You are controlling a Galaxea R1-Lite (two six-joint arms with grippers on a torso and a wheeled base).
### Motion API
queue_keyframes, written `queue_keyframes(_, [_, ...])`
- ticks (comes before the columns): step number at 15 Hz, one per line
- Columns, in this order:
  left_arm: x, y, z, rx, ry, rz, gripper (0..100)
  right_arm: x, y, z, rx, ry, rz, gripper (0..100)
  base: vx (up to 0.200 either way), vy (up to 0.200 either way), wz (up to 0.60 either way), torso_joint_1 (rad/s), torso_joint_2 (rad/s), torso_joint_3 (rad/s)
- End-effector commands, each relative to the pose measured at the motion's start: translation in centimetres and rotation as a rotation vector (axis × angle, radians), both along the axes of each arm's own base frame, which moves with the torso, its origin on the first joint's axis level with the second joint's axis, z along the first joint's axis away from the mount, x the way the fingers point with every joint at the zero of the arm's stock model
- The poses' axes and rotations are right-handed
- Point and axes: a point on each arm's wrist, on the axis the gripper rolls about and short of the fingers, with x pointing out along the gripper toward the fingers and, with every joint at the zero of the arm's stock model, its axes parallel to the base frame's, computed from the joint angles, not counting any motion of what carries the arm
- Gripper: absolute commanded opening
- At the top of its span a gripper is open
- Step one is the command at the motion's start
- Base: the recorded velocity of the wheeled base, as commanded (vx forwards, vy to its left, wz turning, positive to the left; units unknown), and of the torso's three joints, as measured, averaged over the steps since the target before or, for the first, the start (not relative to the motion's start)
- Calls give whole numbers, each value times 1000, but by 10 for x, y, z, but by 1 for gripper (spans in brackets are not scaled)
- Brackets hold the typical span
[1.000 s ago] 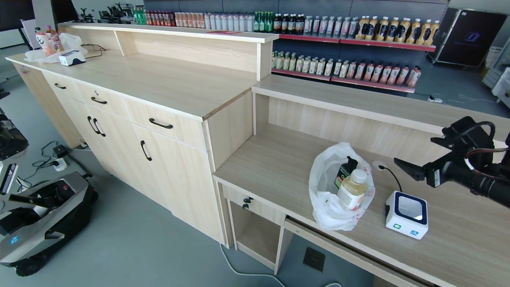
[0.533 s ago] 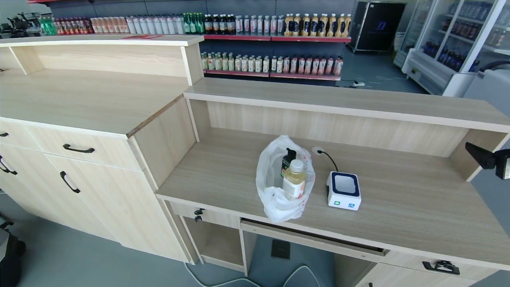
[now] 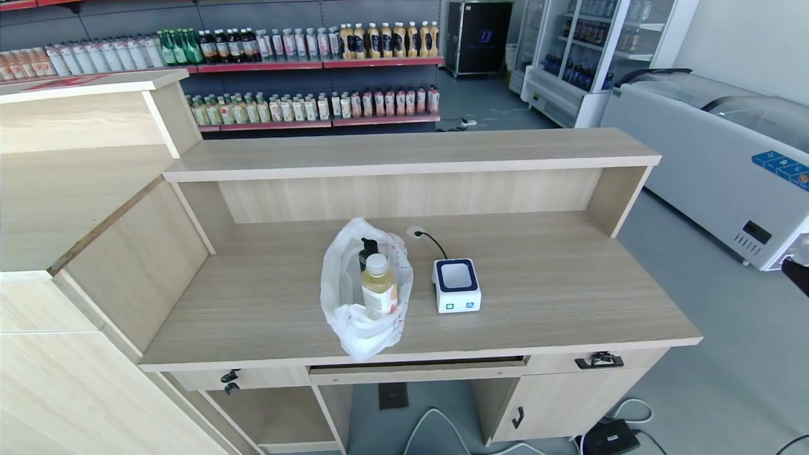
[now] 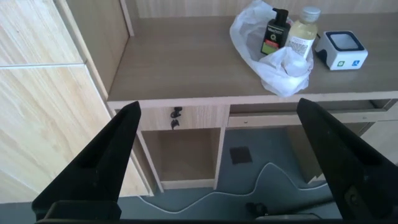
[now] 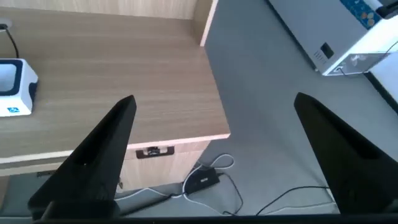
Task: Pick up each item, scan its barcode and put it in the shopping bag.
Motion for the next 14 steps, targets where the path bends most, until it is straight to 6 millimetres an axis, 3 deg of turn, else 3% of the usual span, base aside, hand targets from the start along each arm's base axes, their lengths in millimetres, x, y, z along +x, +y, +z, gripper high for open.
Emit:
queue_keyframes(1, [0, 0, 0, 0, 0, 0, 100, -33, 13, -25, 52, -7, 12, 100, 0, 0, 0, 0, 0, 0])
queue_keyframes(5, [0, 0, 0, 0, 0, 0, 100, -93, 40, -91, 61, -25, 183, 100, 0, 0, 0, 0, 0, 0])
queue_keyframes(7, [0, 0, 0, 0, 1, 0, 100, -105, 43, -95, 77, -50, 215, 100, 0, 0, 0, 0, 0, 0])
queue_keyframes(12, [0, 0, 0, 0, 0, 0, 100, -146, 48, -129, 119, -60, 295, 100, 0, 0, 0, 0, 0, 0])
queue_keyframes(14, [0, 0, 0, 0, 0, 0, 100, -151, 49, -129, 101, -121, 345, 100, 0, 0, 0, 0, 0, 0])
